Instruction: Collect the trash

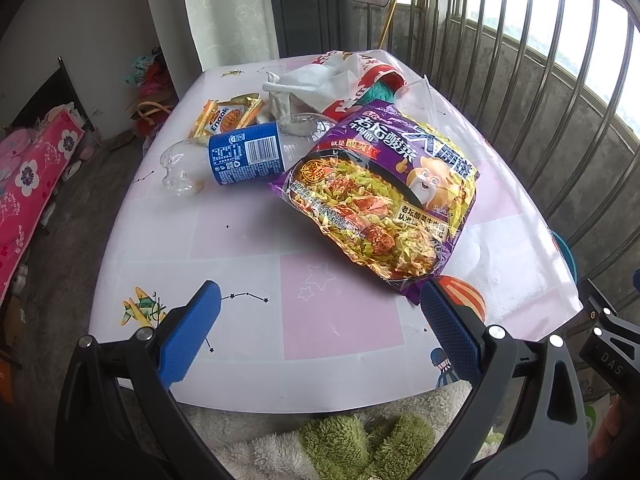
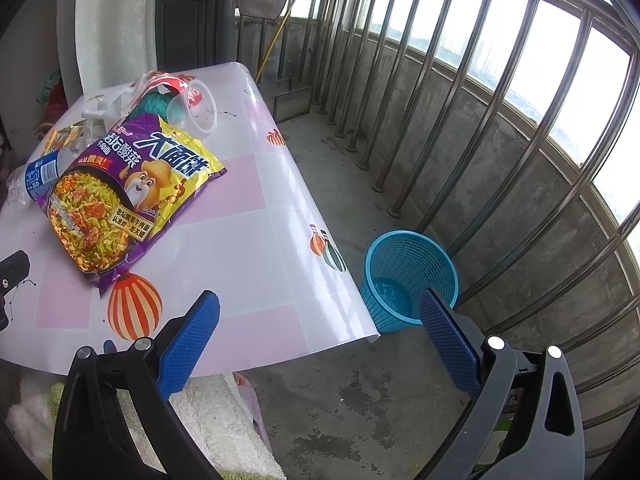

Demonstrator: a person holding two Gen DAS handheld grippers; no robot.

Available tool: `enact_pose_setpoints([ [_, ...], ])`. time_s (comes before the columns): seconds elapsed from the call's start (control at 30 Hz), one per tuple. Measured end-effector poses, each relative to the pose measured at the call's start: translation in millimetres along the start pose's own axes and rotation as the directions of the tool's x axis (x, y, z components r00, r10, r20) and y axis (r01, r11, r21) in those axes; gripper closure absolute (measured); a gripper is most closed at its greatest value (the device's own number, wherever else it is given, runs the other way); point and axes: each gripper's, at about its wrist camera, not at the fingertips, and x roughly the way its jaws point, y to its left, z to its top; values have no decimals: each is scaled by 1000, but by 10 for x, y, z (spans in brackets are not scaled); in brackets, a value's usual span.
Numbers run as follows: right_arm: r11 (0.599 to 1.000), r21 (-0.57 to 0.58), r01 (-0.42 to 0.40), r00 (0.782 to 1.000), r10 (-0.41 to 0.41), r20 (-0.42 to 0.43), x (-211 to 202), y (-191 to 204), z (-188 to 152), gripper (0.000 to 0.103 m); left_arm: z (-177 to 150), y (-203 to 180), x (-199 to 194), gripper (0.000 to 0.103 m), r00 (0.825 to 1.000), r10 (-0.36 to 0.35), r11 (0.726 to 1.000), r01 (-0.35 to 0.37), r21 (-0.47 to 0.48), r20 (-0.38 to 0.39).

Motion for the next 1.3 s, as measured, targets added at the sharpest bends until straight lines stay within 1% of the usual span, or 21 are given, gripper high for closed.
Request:
enact_pose_setpoints([
  [1.3, 1000, -6, 0, 1000, 0, -2, 12, 79, 6, 6, -32, 44, 38, 7, 1000, 18, 1000, -18, -9, -14],
])
